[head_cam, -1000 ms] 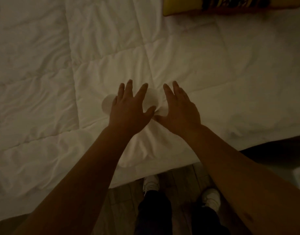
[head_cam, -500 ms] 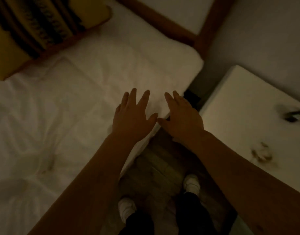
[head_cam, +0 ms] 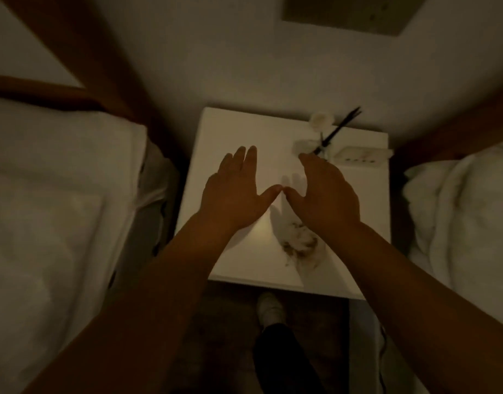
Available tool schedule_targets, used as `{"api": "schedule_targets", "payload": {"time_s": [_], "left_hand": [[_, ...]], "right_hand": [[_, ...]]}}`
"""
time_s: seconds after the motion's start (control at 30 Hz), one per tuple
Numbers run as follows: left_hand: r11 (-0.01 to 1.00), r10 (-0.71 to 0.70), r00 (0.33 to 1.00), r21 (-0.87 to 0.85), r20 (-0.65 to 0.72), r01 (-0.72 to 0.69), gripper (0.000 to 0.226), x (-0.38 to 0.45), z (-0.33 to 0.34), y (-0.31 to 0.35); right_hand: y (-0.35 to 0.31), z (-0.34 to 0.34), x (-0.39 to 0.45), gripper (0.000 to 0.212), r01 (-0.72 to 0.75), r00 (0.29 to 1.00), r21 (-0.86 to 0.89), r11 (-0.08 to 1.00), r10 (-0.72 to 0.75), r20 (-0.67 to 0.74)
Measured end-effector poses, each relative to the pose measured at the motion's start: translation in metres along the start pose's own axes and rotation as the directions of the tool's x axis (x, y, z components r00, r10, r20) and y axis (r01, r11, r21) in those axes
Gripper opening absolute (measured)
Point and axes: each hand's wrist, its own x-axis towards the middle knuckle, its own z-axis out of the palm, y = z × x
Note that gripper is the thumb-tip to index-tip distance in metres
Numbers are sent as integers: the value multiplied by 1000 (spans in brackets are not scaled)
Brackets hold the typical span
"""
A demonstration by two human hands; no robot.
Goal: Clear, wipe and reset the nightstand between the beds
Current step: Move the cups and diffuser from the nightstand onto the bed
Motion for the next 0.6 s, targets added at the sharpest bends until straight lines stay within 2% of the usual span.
{"api": "schedule_targets", "payload": {"time_s": [0.17,0.27,0.4,0.5,0.6], "left_hand": [[1000,21,999,-12,31,-20,94,52,38,48],[997,28,999,-74,39,-25,95,78,56,63],[988,42,999,-150,22,-38,96,106,76,77],[977,6,1000,-213,-9,-8,93,122,87,82],[961,18,998,-276,-60,-34,62,133,89,82]], "right_hand": [[65,-9,13,57,-106,992,20,994,107,-59],[93,-14,25,46,-93,977,-1,996,91,-190],[117,-21,47,53,-92,960,-100,991,61,-273],[131,-18,61,61,-58,982,-197,979,20,-189],[140,-13,71,56,-12,996,-174,985,-4,-90]]}}
